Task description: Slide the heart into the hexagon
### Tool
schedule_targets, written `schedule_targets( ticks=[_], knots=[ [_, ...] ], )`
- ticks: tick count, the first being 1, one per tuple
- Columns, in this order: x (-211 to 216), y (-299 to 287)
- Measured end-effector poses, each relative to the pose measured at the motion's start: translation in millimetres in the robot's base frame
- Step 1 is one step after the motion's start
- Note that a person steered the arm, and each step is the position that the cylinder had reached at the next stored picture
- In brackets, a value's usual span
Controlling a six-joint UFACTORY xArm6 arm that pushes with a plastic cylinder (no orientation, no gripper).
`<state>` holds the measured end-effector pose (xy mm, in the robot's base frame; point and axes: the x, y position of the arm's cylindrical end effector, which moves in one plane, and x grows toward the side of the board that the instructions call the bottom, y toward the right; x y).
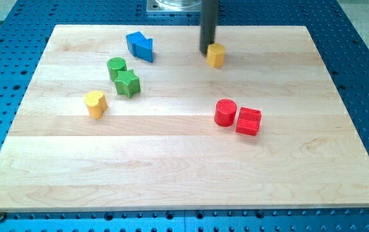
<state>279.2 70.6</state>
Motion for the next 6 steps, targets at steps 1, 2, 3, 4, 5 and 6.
schedule_targets(
  ticks=[1,2,3,4,5,6],
  knots=[
    [5.2,44.0],
    [23.7,16.4],
    [37.1,-18.4],
    [99.3,-68.5],
    [168.4,-108.3],
    [212.0,-209.0]
  ],
)
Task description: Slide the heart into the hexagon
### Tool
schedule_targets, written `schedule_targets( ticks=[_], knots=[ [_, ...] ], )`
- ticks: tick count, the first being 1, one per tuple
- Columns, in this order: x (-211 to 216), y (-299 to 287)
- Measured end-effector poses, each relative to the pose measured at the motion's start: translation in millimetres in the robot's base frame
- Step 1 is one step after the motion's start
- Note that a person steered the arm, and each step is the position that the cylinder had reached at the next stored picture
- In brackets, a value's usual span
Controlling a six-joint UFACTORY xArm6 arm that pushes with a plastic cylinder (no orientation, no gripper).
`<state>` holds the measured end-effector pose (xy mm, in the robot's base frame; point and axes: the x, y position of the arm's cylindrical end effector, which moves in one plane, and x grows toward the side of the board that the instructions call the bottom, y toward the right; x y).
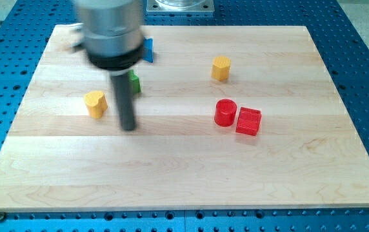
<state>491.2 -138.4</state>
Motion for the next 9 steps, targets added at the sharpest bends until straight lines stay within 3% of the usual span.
schedule_targets(
  ticks=[1,2,3,4,5,6,7,9],
  knots=[
    [-12.5,-74.6],
    [-44.2,-48.1],
    [-38.2,47.3],
    [-38.1,70.7],
    [-103.2,119.2],
    [-122.2,125.0],
    [-136.9,87.4],
    [-149.0,138.5]
  ],
)
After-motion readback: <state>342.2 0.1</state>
